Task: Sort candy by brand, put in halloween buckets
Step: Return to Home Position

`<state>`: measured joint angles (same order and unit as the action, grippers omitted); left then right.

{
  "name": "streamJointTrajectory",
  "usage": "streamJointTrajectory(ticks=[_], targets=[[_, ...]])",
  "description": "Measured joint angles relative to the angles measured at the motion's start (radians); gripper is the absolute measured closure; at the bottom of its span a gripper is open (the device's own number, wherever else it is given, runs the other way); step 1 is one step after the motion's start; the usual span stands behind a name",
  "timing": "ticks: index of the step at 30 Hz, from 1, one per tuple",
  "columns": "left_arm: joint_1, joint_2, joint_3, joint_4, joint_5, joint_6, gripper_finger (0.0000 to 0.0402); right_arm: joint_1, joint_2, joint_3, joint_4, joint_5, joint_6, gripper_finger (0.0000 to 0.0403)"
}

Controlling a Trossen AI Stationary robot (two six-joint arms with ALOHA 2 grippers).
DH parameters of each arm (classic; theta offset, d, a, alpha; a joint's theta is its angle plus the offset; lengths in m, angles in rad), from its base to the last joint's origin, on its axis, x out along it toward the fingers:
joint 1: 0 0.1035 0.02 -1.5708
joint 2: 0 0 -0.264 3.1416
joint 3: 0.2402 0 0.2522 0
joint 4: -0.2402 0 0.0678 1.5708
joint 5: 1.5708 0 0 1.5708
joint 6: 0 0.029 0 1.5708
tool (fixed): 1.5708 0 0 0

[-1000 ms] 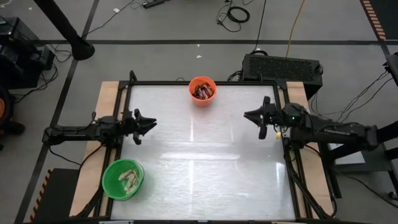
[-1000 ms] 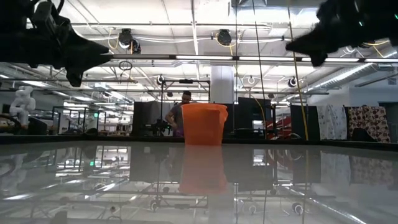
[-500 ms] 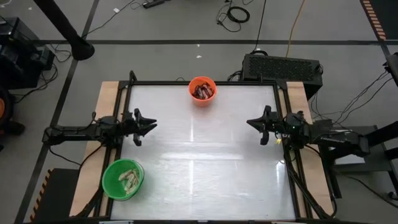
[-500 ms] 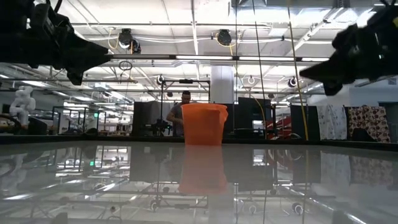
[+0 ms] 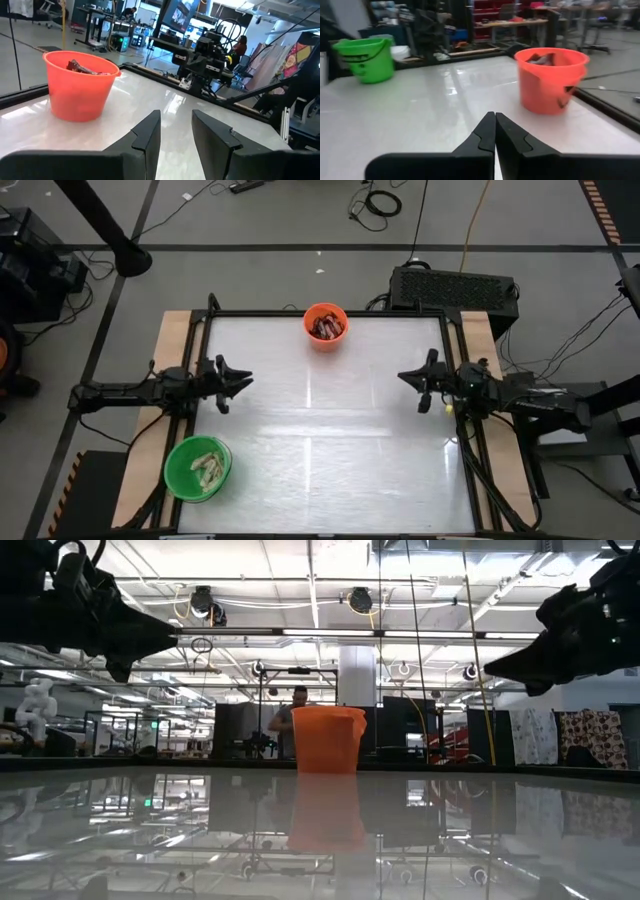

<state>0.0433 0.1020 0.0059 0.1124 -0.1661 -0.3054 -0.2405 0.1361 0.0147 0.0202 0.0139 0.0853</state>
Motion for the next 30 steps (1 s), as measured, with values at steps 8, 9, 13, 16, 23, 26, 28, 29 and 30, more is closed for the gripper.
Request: streamJointTrajectory(ticks=[8,9,13,16,23,26,28,29,30], targets=[[0.0,0.0,0.0,0.001,0.002,0.0,0.0283,0.0,0.004,0.0,0.004,0.012,-0.019,0.0399],[0.0,0.0,0.0,0.002,0.002,-0.001,0.0283,0.0,0.004,0.0,0.004,0.012,-0.019,0.0399],[0.0,0.0,0.0,0.002,0.003,-0.001,0.0283,0.0,0.004,0.0,0.004,0.012,-0.019,0.0399],[0.0,0.0,0.0,0.002,0.005,-0.001,0.0283,0.0,0.004,0.0,0.004,0.012,-0.019,0.0399],[0.0,0.0,-0.001,0.002,0.005,-0.002,0.0283,0.0,0.004,0.0,0.004,0.012,-0.019,0.0399],[0.0,0.0,-0.001,0.002,0.005,-0.002,0.0283,0.0,0.004,0.0,0.004,0.012,-0.019,0.0399],[0.0,0.0,-0.001,0.002,0.005,-0.002,0.0283,0.0,0.004,0.0,0.004,0.012,-0.019,0.0399],[0.0,0.0,-0.002,0.002,0.005,-0.002,0.0283,0.0,0.004,0.0,0.004,0.012,-0.019,0.0399],[0.0,0.0,-0.002,0.002,0.005,-0.002,0.0283,0.0,0.004,0.0,0.004,0.012,-0.019,0.0399]])
